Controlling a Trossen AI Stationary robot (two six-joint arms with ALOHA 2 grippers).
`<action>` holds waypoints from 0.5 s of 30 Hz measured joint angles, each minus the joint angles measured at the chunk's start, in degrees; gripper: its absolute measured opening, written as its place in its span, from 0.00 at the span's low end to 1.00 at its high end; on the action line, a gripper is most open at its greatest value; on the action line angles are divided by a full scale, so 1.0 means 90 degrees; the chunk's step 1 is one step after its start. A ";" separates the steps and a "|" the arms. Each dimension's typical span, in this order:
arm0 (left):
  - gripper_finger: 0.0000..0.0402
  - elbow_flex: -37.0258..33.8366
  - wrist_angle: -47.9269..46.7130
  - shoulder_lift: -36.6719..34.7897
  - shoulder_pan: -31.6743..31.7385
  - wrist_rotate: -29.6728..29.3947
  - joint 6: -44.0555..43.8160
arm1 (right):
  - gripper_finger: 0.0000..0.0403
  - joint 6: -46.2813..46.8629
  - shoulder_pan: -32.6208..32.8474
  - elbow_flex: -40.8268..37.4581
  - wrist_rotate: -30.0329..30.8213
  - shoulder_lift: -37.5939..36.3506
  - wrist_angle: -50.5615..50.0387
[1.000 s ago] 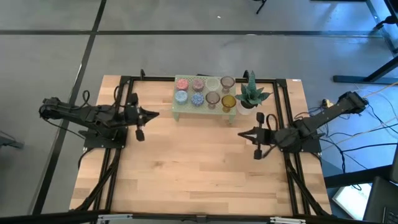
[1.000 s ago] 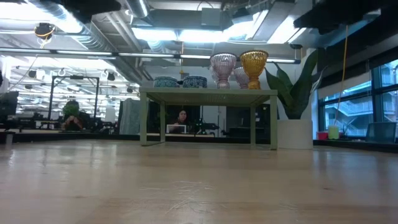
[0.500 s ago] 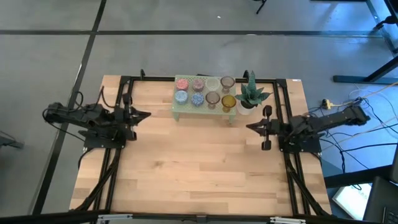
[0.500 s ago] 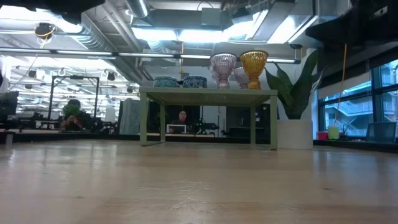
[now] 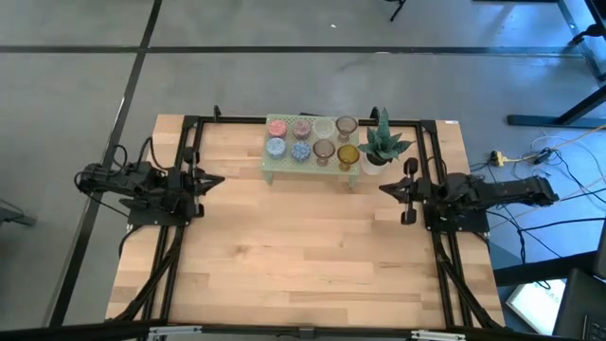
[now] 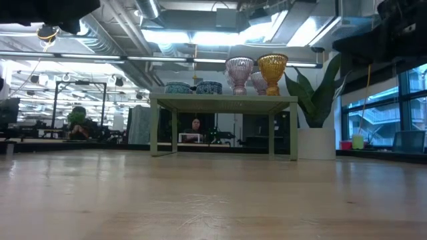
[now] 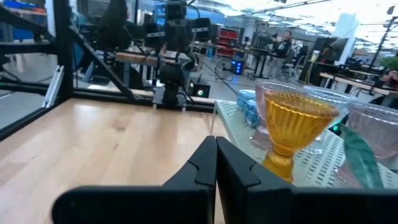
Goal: Pick & Place candle stick holders
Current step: Return to Home Position
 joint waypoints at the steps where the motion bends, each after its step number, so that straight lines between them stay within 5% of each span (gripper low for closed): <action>1: 0.00 0.0003 0.0027 0.0000 0.0002 0.0006 0.0074 | 0.02 0.0017 -0.0042 -0.0047 -0.0005 -0.0070 -0.0008; 15: 0.00 -0.0485 0.0390 -0.0005 0.0000 0.0359 -0.0060 | 0.02 0.0043 -0.0262 -0.0165 -0.0283 -0.1104 -0.0733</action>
